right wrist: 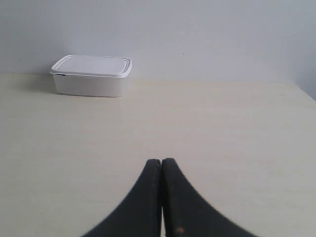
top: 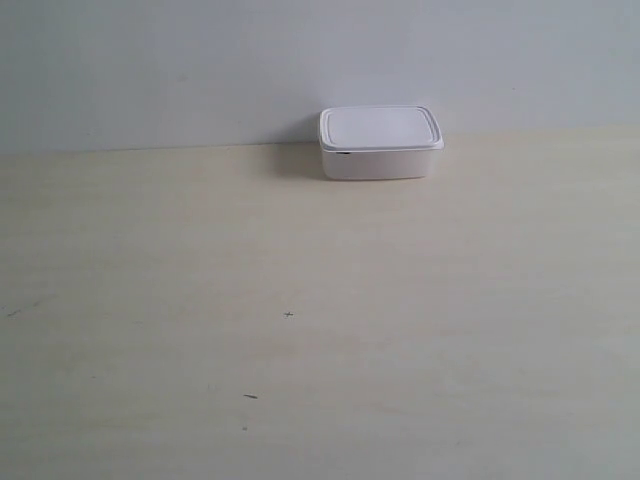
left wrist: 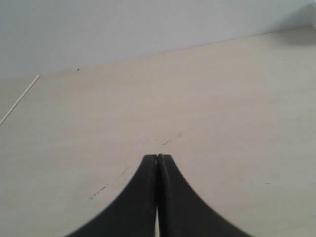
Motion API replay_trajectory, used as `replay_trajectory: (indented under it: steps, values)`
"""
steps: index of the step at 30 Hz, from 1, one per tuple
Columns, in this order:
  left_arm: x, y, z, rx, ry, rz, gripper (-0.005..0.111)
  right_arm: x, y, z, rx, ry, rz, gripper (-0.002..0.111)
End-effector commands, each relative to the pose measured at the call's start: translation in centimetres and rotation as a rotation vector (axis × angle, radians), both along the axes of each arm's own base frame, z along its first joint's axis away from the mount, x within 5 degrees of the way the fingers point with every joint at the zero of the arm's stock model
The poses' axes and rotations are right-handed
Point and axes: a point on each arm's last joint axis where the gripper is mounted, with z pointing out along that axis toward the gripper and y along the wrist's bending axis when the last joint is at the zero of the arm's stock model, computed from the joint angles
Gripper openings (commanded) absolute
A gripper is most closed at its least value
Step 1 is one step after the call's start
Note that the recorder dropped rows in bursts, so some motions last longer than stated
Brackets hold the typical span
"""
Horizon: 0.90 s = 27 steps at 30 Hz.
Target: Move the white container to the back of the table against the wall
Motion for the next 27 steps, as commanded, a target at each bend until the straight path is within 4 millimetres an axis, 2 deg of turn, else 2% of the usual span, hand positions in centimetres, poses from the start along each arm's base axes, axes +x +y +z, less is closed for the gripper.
replay_trajectory:
  steps: [1, 10, 18, 27]
  values:
    - [-0.03, -0.05, -0.01, -0.01, -0.007, 0.0, 0.0, -0.02, 0.0, -0.12, 0.001, -0.003, 0.0, 0.0]
    - [-0.03, -0.06, -0.02, -0.01, -0.005, -0.001, 0.0, -0.02, 0.0, -0.12, 0.001, -0.003, 0.0, 0.0]
    - [-0.03, -0.06, -0.01, -0.194, -0.044, 0.05, 0.0, -0.02, 0.0, -0.12, 0.001, -0.003, 0.0, 0.0]
    - [-0.03, -0.06, -0.01, -0.196, -0.045, 0.051, 0.0, -0.02, -0.21, -0.12, 0.001, -0.003, -0.04, 0.0]
